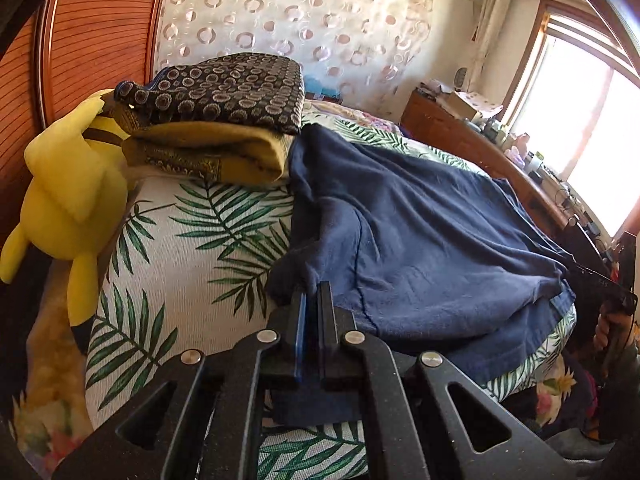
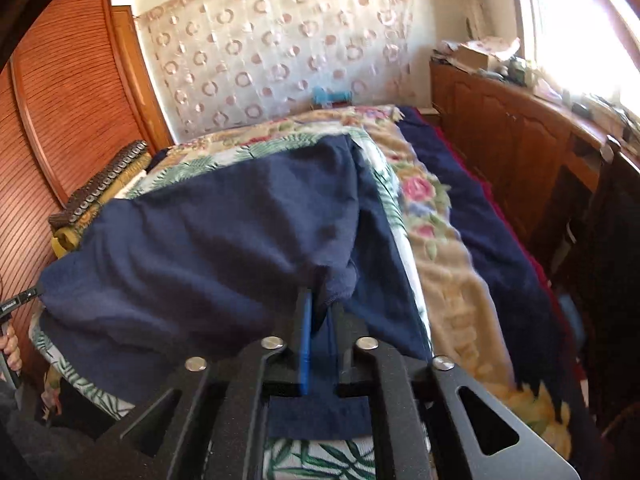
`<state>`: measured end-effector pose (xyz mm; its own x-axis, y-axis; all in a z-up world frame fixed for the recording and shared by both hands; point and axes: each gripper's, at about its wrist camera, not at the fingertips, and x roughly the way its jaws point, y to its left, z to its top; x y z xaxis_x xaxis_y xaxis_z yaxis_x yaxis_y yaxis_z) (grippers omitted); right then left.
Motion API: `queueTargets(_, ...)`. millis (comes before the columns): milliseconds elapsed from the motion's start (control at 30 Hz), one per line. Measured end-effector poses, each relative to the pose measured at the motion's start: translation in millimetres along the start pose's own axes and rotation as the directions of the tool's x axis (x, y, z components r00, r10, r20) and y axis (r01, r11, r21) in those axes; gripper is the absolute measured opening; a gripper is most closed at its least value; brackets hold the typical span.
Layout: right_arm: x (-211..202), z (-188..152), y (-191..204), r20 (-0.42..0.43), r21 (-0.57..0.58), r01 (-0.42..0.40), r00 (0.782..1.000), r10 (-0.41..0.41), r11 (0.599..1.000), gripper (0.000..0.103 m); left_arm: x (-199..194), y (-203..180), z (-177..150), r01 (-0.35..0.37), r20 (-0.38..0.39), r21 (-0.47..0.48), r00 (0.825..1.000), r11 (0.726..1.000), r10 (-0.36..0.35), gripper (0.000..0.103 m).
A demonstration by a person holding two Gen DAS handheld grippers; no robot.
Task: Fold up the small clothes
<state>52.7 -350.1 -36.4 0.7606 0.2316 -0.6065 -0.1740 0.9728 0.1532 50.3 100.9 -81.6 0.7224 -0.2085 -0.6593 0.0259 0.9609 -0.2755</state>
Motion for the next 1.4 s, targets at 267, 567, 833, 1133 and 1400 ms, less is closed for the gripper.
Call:
queueTargets(267, -8, -5, 4, -0.015, 0.008, 0.019, 1.000, -0.019, 1.000, 0.041, -5, -5, -9, -0.002, 0.002, 0.035, 1.000, 0.999, 0.002, 0.037)
queueTargets(567, 3, -19, 38, -0.072, -0.033, -0.117, 0.991, 0.114, 0.993, 0.041, -26, -15, -13, 0.018, 0.062, 0.060, 0.998, 0.998, -0.021, 0.076)
queueTargets(833, 30, -11, 63, -0.075, -0.077, -0.177, 0.982, 0.171, 0.981, 0.017, -35, -34, -14, 0.024, 0.092, 0.086, 0.995, 0.996, -0.032, 0.076)
queueTargets(1133, -9, -9, 61, -0.046, -0.081, -0.234, 0.972, 0.231, 0.969, 0.007, -34, -51, -16, 0.029, 0.093, 0.121, 0.995, 0.992, -0.040, 0.076)
queueTargets(1400, -6, -14, 61, -0.040, -0.125, -0.138, 0.990, 0.134, 0.983, 0.039, -28, -32, -13, -0.037, 0.086, 0.066, 0.996, 0.997, 0.032, 0.076)
